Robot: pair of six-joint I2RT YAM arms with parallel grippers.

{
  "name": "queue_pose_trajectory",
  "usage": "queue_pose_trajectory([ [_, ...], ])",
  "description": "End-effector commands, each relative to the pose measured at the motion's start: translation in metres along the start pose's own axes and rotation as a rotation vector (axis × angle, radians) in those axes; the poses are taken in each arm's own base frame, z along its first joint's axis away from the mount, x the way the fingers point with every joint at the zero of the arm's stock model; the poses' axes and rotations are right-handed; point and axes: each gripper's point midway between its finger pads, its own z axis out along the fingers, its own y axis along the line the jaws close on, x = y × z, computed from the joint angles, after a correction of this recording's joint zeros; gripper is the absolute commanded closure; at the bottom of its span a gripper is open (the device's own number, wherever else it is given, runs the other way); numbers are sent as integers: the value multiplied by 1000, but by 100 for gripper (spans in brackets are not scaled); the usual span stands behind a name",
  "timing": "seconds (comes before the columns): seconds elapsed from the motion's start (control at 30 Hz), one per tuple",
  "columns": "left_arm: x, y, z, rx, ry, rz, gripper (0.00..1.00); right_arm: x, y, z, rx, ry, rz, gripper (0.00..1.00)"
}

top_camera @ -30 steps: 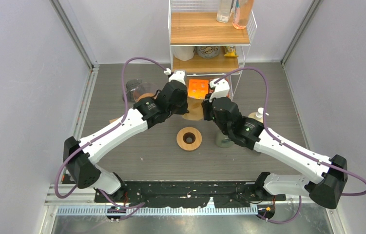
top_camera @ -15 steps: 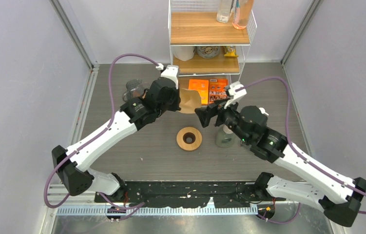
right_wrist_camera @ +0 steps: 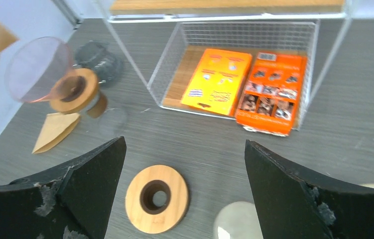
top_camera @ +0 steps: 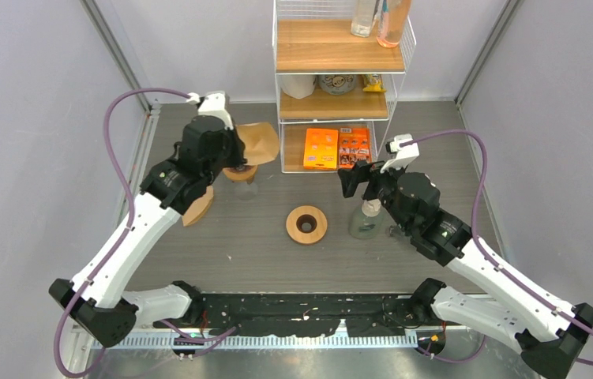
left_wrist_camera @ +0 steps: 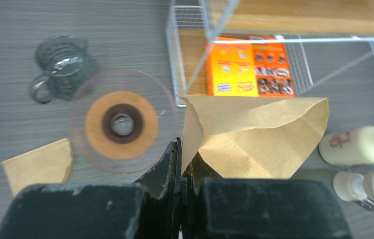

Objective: Place the coffee filter in the dripper

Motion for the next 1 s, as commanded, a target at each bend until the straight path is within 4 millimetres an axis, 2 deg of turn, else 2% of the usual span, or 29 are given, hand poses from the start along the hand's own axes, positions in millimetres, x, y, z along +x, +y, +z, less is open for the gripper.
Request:
queue_pose_trajectory([
  [0.0, 20, 16, 1, 23, 92, -39, 100, 7, -16, 8, 10, 40, 97, 5],
  [0.37, 36, 51, 33, -68, 207, -92, 99, 10, -24, 12, 26, 52, 66, 5],
  [0.67, 45, 63, 47, -142, 261, -89, 81, 11, -31, 13, 61, 48, 49, 4],
  [0.83, 43, 65, 52, -157, 254, -103, 78, 13, -36, 14, 83, 48, 44, 5],
  [0.97, 39, 64, 50, -157, 238, -110, 64, 13, -36, 14, 83, 49, 42, 5],
])
